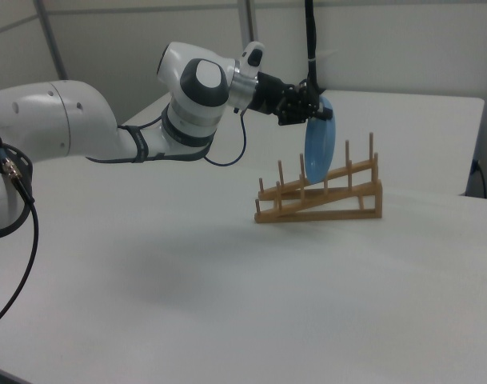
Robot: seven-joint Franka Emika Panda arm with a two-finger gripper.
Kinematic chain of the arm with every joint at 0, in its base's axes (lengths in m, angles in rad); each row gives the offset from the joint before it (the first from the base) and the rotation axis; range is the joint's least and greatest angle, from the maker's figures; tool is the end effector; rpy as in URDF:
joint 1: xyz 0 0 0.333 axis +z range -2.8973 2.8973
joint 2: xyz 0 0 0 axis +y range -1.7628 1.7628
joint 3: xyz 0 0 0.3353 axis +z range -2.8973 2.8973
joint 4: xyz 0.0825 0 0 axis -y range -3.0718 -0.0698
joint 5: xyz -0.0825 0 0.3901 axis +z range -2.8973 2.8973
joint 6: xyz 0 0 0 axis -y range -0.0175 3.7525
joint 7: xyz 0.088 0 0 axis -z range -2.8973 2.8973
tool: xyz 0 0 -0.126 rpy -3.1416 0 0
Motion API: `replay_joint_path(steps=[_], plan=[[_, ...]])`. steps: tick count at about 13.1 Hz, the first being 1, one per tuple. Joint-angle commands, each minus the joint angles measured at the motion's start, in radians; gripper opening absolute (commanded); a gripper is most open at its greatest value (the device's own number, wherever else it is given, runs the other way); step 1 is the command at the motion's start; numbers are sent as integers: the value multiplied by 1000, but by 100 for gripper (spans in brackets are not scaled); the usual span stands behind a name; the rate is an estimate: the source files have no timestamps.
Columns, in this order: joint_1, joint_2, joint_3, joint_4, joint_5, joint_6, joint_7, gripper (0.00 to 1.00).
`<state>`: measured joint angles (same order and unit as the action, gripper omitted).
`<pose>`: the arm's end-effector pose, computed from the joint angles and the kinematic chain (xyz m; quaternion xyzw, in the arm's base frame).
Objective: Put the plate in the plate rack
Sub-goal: 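Lower the upright plate between the rack's pegs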
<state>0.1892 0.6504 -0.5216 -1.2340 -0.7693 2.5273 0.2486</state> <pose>0.7908 -0.1375 0.5061 0.8502 0.0551 0.2880 0.4372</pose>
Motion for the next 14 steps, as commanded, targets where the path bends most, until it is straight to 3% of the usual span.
replay_joint_path(steps=[1,5,8,11,13,14], plan=[[6,43,11,19,-19,13,37,3],[6,43,73,16,-50,8,35,17],[7,43,89,11,-54,7,38,57],[10,22,104,11,-53,14,235,78],[10,-49,193,-60,-41,13,338,86],[6,-96,239,-102,11,10,372,100]])
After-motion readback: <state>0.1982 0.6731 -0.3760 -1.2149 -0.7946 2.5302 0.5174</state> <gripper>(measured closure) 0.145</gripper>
